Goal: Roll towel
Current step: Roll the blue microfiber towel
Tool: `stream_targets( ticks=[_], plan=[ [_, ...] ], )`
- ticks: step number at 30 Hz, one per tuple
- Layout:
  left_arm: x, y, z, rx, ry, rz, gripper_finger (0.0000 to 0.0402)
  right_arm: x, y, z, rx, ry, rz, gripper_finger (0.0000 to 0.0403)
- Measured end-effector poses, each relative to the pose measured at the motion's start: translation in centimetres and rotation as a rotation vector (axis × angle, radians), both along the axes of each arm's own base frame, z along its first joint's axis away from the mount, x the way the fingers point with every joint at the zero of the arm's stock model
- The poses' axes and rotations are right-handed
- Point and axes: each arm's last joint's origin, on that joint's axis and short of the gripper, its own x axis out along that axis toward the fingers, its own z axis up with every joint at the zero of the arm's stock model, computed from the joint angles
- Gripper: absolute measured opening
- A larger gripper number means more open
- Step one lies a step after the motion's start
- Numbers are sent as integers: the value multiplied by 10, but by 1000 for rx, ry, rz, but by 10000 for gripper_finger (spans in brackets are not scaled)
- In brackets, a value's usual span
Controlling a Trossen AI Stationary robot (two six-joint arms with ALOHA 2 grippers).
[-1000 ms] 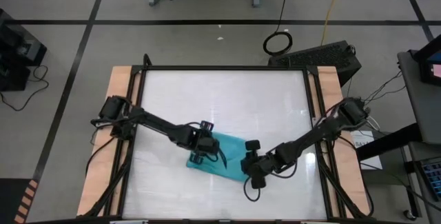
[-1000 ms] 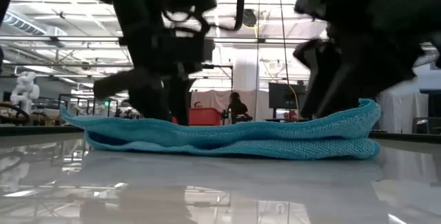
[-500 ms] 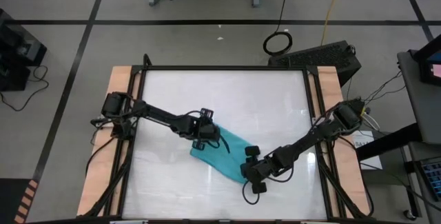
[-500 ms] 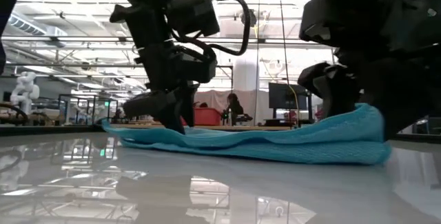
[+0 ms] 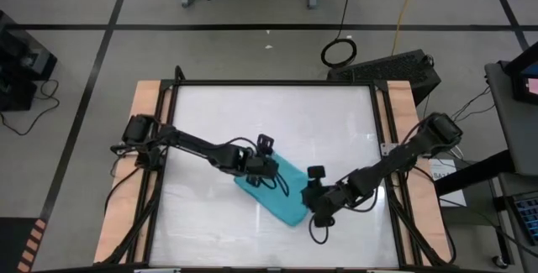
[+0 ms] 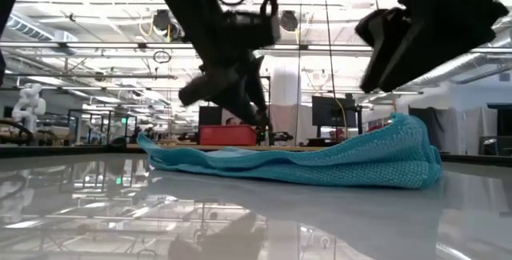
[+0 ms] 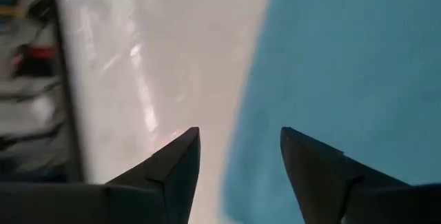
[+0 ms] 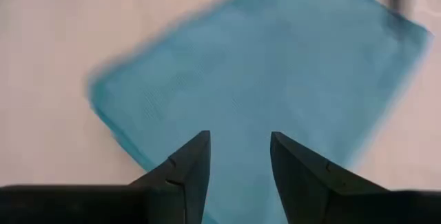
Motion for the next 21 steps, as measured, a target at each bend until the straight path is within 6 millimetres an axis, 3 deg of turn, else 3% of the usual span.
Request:
stream_targets(
  ticks=[6, 11, 16, 21],
  plan=[
    [-1, -37, 2, -285, -49, -97, 208, -1, -17, -8, -47, 78, -40, 143],
    [-10, -56, 0, -348, -18, -76, 208, -3, -28, -27, 9, 95, -38, 143],
    [-15, -59, -16, -368, 95, -33, 208, -11, -36, -46, 53, 97, -68, 143],
    [-9, -42, -42, -325, 191, 8, 208, -15, -34, -52, 130, 82, -102, 143]
  ],
)
